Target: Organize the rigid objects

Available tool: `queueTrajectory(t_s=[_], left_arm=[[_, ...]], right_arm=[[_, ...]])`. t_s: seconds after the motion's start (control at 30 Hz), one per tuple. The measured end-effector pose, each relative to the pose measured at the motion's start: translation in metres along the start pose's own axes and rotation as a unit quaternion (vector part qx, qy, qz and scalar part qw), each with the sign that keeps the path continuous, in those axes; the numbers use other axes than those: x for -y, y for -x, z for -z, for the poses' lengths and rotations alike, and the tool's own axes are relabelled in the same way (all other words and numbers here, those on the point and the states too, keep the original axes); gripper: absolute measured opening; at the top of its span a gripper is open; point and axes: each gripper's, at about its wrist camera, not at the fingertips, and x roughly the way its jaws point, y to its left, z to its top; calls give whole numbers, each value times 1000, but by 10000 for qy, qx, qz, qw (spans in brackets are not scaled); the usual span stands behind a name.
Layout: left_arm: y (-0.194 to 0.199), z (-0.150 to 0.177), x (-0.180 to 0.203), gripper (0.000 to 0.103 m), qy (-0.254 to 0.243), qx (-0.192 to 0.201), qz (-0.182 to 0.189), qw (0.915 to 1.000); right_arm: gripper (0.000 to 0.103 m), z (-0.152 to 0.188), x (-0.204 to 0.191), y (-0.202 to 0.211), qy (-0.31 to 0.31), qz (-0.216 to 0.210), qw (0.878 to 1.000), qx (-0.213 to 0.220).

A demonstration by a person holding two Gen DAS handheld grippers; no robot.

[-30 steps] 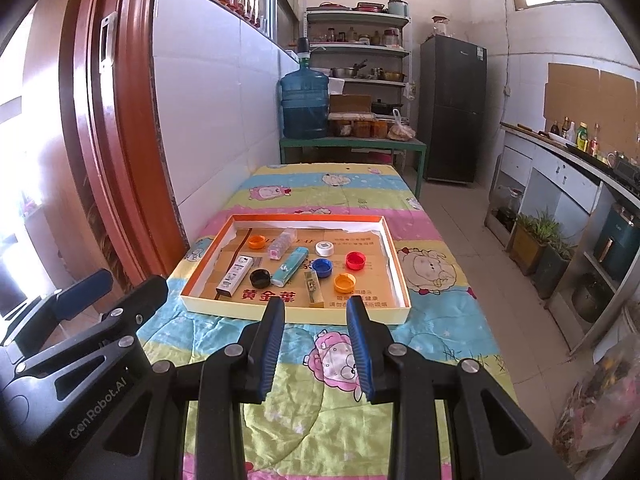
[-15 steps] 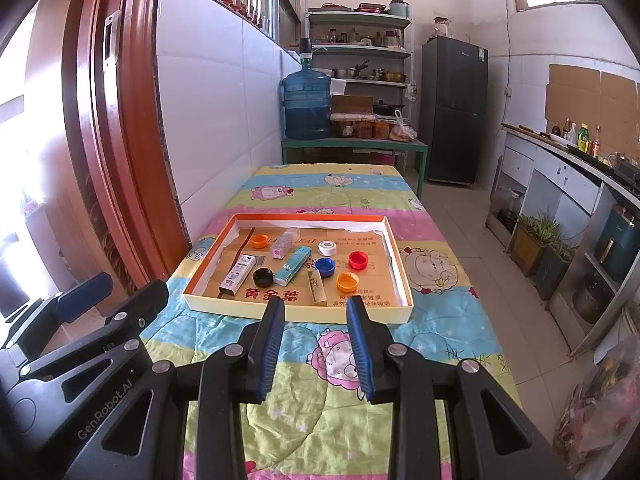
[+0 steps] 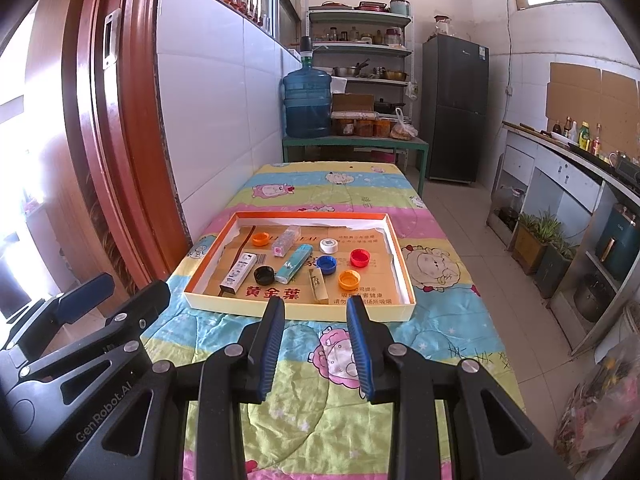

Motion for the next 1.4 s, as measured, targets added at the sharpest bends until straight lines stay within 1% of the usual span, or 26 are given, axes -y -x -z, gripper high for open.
queueTrajectory(t_s=[1.4], left_arm=[[-5,2,3,57,-91,-76,11,9999]], right_arm=[[32,3,3,-5,-25,-18,10000,-47]])
